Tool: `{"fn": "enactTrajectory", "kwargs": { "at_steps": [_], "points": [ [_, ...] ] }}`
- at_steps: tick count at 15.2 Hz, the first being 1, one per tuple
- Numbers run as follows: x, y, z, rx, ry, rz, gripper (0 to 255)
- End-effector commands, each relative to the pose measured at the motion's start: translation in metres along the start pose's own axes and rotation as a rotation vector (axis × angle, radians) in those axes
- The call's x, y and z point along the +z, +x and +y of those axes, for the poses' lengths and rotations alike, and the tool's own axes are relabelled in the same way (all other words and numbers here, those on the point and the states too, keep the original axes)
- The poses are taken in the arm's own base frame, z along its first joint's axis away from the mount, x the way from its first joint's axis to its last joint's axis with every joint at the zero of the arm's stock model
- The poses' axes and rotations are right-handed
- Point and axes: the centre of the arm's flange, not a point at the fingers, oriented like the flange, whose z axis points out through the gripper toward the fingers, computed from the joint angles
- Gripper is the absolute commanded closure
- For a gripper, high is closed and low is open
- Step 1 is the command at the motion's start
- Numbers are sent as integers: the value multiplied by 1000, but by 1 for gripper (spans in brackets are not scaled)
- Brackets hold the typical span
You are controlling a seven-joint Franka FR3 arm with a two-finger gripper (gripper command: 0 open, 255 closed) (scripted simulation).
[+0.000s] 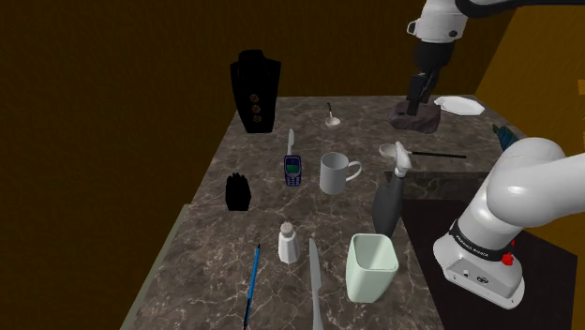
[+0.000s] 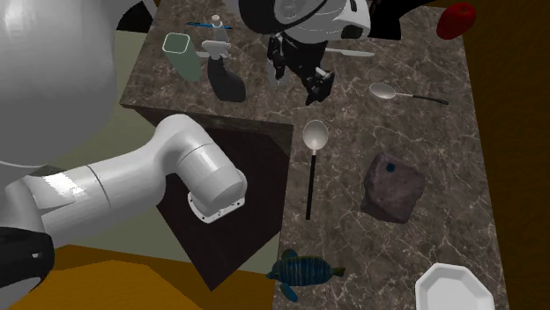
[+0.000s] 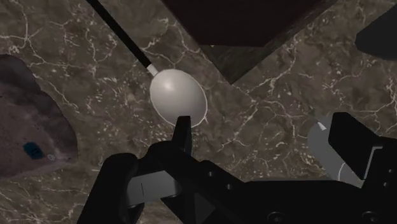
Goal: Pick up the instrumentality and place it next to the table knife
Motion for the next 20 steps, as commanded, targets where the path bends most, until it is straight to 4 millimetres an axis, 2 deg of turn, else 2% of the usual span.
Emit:
{"fn": "enactTrajectory", "kwargs": {
  "at_steps": [1, 9, 16, 20],
  "points": [
    [25, -6, 8, -78, -20, -4, 0],
    [108, -28, 58, -368, -93, -21, 0],
    [177, -36, 111, -621, -157, -35, 0],
    [199, -35, 119, -645, -163, -36, 0]
  ]
}}
